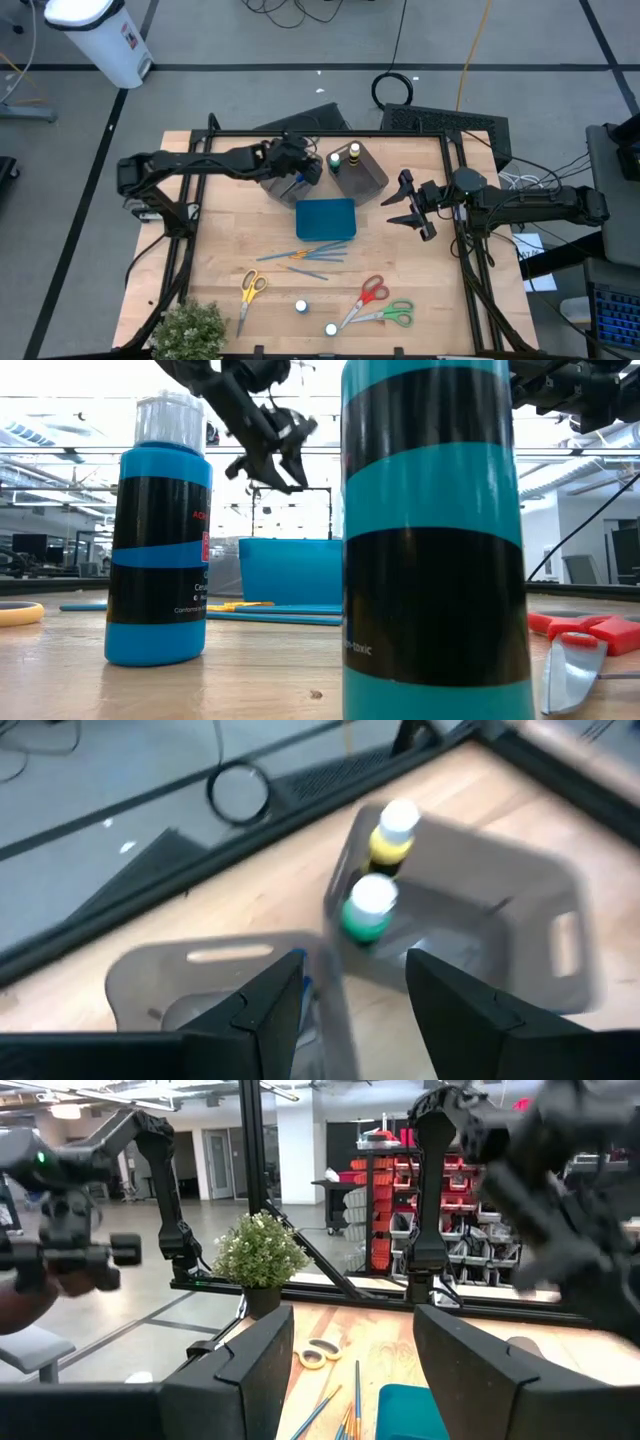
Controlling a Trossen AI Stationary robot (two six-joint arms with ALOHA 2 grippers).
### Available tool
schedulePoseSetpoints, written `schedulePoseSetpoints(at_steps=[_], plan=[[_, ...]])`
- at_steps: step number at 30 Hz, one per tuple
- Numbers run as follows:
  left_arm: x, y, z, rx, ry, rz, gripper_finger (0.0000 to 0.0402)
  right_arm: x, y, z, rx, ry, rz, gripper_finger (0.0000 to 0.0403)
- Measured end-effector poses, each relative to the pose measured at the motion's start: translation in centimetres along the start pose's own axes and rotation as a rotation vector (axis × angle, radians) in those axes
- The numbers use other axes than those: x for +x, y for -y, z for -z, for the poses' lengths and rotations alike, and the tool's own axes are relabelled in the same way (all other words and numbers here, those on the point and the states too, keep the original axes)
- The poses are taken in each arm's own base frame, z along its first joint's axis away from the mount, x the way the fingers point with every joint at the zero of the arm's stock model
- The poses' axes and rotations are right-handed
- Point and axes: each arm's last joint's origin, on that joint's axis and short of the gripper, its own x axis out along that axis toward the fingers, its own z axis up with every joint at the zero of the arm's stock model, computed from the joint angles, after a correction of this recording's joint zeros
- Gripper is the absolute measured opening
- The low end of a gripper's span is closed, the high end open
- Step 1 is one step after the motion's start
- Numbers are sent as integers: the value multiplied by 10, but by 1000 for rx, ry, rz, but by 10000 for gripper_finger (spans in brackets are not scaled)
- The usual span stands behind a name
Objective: Pick & Place Paint Supplies
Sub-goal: Put the yellow scissors into the left black bin
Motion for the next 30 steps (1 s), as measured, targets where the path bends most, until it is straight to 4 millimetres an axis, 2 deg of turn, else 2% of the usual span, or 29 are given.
schedulePoseSetpoints(at_steps=[5, 9, 20, 26, 30], plan=[[-33, 9, -10, 10, 49, 120, 182, 0, 0, 0, 2, -5, 0, 199], [-50, 26, -8, 28, 71, 225, 184, 0, 0, 0, 2, -4, 0, 199], [-81, 80, 24, 162, 58, 440, 181, 0, 0, 0, 2, -4, 0, 199], [-101, 98, 55, 232, -171, 629, 182, 0, 0, 1, 2, -5, 0, 199], [-117, 100, 87, 335, -410, 628, 182, 0, 0, 1, 2, -5, 0, 199]])
